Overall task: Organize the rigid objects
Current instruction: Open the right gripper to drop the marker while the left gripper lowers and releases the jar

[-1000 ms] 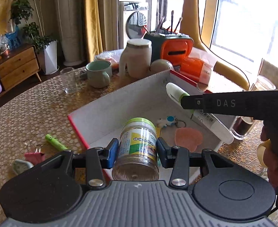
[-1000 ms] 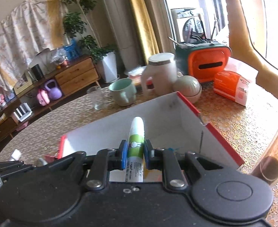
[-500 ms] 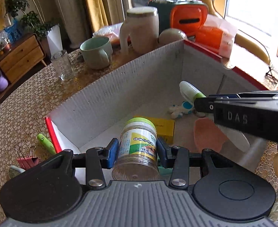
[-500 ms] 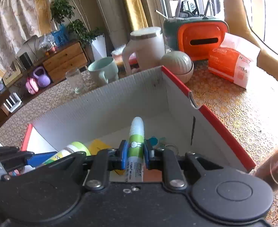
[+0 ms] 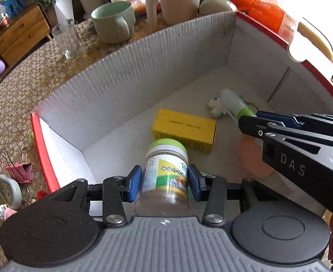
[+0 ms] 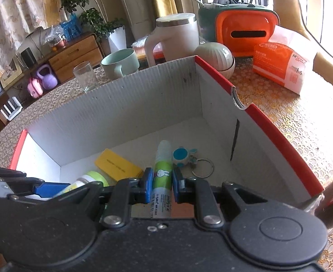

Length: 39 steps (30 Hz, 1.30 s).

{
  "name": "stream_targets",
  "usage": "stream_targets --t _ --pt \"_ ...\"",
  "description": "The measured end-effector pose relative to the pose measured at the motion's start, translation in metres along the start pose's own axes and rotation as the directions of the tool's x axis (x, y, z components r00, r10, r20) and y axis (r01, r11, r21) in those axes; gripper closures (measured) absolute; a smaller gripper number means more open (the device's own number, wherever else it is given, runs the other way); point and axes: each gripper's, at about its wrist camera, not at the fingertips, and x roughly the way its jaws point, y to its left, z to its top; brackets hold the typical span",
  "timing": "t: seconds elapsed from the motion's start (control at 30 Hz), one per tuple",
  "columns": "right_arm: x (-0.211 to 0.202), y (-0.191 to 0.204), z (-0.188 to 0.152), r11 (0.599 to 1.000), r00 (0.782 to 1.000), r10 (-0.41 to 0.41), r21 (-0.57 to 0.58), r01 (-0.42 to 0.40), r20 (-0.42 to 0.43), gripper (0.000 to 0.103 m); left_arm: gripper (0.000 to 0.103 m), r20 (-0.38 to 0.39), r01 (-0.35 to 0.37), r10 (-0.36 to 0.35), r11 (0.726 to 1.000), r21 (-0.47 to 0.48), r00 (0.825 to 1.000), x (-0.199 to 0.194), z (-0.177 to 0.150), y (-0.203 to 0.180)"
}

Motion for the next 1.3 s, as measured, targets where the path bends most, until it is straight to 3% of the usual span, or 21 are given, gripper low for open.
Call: stream_targets --t 0.27,0.67,1.3 --pt "0.002 0.002 0.002 1.0 0.999 -0.014 -0.009 0.014 -0.031 0.08 0.06 -0.022 -0.006 0.006 1.0 0.016 1.0 0.002 0.003 -0.003" --pt "-0.02 0.01 0.001 1.0 1.0 0.007 -0.008 -0.007 -0.011 0.071 0.059 0.091 -0.017 0.013 0.999 0.042 0.996 -0.032 -0.008 -0.006" --pt "-0.097 0.055 -0.014 0.996 0.994 0.064 -0.069 -0.058 0.084 0.063 0.056 0.309 0.023 -0.028 1.0 0.021 0.951 -0.118 -0.059 0.031"
